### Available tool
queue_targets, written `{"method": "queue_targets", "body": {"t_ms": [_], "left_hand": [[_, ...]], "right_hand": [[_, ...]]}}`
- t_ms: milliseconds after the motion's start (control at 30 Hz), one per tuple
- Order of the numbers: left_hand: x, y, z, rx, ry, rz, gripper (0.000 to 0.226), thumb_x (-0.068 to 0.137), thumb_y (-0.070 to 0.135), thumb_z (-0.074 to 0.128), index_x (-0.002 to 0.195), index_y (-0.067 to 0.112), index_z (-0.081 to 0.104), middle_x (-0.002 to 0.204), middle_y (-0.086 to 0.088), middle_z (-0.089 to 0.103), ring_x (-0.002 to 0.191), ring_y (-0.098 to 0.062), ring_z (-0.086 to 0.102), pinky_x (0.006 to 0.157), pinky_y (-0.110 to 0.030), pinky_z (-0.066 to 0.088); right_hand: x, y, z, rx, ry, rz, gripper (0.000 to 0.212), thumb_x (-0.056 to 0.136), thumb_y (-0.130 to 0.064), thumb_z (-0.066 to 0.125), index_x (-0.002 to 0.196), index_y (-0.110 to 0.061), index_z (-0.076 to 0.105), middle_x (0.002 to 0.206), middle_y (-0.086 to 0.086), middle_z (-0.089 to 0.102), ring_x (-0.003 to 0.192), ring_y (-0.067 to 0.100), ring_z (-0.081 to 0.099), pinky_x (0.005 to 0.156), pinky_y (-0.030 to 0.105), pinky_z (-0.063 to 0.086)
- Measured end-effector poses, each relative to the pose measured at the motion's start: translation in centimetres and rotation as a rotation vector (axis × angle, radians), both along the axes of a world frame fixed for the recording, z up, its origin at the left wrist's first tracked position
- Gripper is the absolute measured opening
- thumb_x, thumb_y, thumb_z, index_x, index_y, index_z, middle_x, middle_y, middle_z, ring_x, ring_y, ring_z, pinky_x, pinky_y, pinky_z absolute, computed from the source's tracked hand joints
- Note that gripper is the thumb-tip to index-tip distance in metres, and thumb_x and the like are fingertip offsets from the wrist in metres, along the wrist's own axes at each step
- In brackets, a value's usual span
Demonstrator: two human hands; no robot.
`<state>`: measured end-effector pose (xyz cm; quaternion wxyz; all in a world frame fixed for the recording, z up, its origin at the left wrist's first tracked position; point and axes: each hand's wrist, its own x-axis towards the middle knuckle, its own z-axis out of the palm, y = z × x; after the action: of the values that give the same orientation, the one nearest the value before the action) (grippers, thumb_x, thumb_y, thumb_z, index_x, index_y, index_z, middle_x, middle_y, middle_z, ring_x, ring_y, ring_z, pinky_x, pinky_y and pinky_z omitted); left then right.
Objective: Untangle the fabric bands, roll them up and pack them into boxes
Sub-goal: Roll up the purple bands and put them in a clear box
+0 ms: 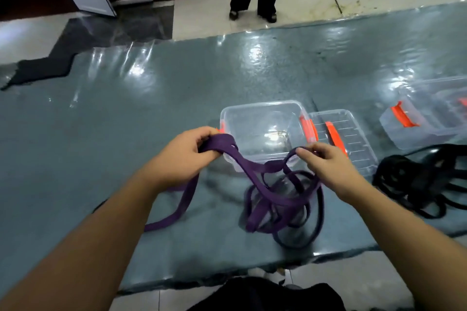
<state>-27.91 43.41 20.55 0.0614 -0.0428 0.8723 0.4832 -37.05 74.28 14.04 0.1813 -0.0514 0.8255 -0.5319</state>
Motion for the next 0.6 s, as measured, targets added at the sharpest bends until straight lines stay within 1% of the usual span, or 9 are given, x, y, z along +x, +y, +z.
{"method": "queue_targets", "body": {"t_ms": [67,133,200,267,333,400,467,533,600], "left_hand": [[-0.3,-0.3,0.7,0.063,0.025,-0.021,0.022,0.096,0.004,0.068,0.112,0.019,0.072,0.107,0.007,0.077,0.101,-0.01,0.072,0.093,-0.023,0.052],[-0.6,-0.3,1.6,0.128,0.055,-0.03,0.026,0.095,-0.004,0.065,0.113,0.014,0.071,0.104,0.006,0.077,0.092,-0.006,0.071,0.085,-0.016,0.051],[-0.8,-0.2,2.5,0.165,0.097,-0.033,0.024,0.096,-0.006,0.062,0.111,0.011,0.07,0.093,0.009,0.075,0.079,-0.002,0.066,0.077,-0.013,0.048],[-0.9,0.0,3.3,0.194,0.132,-0.034,0.024,0.098,-0.004,0.061,0.111,0.013,0.07,0.086,0.015,0.073,0.072,0.003,0.062,0.074,-0.01,0.046],[-1.2,0.2,4.2,0.226,0.158,-0.036,0.024,0.099,-0.004,0.059,0.113,0.012,0.07,0.086,0.018,0.073,0.072,0.006,0.062,0.075,-0.009,0.044],[-1.6,0.6,5.1,0.265,0.177,-0.034,0.023,0.099,-0.006,0.057,0.116,0.006,0.068,0.082,0.02,0.072,0.071,0.007,0.061,0.073,-0.008,0.044],[-2.0,1.6,6.2,0.301,0.189,-0.033,0.023,0.1,-0.008,0.055,0.118,0.001,0.066,0.077,0.02,0.07,0.068,0.006,0.06,0.071,-0.008,0.044],[-2.5,3.0,7.3,0.339,0.192,-0.036,0.025,0.099,-0.008,0.055,0.119,0.001,0.066,0.08,0.018,0.069,0.069,0.002,0.057,0.071,-0.012,0.044],[-3.1,4.7,8.1,0.355,0.188,-0.045,0.029,0.097,-0.01,0.057,0.122,0.002,0.065,0.086,0.012,0.07,0.075,-0.003,0.057,0.074,-0.016,0.045]], "right_hand": [[0.3,-0.1,2.6,-0.077,-0.04,0.032,0.01,0.091,-0.028,0.077,0.092,-0.019,0.075,0.059,-0.018,0.057,0.053,0.002,0.048,0.055,0.015,0.037],[0.4,-0.1,5.0,-0.166,-0.045,0.052,0.012,0.085,-0.025,0.081,0.094,-0.019,0.076,0.066,-0.012,0.058,0.06,0.01,0.047,0.058,0.024,0.035],[0.4,0.0,7.3,-0.232,0.006,0.035,0.006,0.088,-0.017,0.077,0.093,-0.02,0.076,0.065,-0.005,0.052,0.06,0.013,0.042,0.058,0.031,0.029],[0.2,0.0,9.4,-0.281,0.112,0.012,0.014,0.094,-0.014,0.069,0.089,-0.025,0.077,0.06,-0.006,0.048,0.055,0.012,0.04,0.054,0.029,0.028],[-0.1,-0.1,11.7,-0.353,0.213,-0.018,0.015,0.093,-0.023,0.066,0.084,-0.029,0.076,0.055,-0.005,0.047,0.051,0.018,0.036,0.05,0.028,0.025],[-0.8,0.0,13.9,-0.413,0.306,-0.027,0.014,0.091,-0.035,0.062,0.085,-0.032,0.075,0.053,-0.001,0.047,0.051,0.028,0.028,0.05,0.036,0.019],[-1.9,0.4,16.3,-0.441,0.407,0.001,0.016,0.088,-0.044,0.062,0.087,-0.035,0.074,0.053,-0.001,0.049,0.052,0.039,0.024,0.05,0.042,0.019],[-2.8,0.8,18.8,-0.467,0.465,0.066,0.013,0.085,-0.048,0.071,0.088,-0.036,0.074,0.054,-0.003,0.052,0.052,0.034,0.03,0.05,0.039,0.022],[-3.6,1.3,21.3,-0.484,0.48,0.146,0.022,0.074,-0.052,0.078,0.087,-0.034,0.074,0.055,-0.005,0.053,0.052,0.023,0.038,0.048,0.033,0.025]]}}
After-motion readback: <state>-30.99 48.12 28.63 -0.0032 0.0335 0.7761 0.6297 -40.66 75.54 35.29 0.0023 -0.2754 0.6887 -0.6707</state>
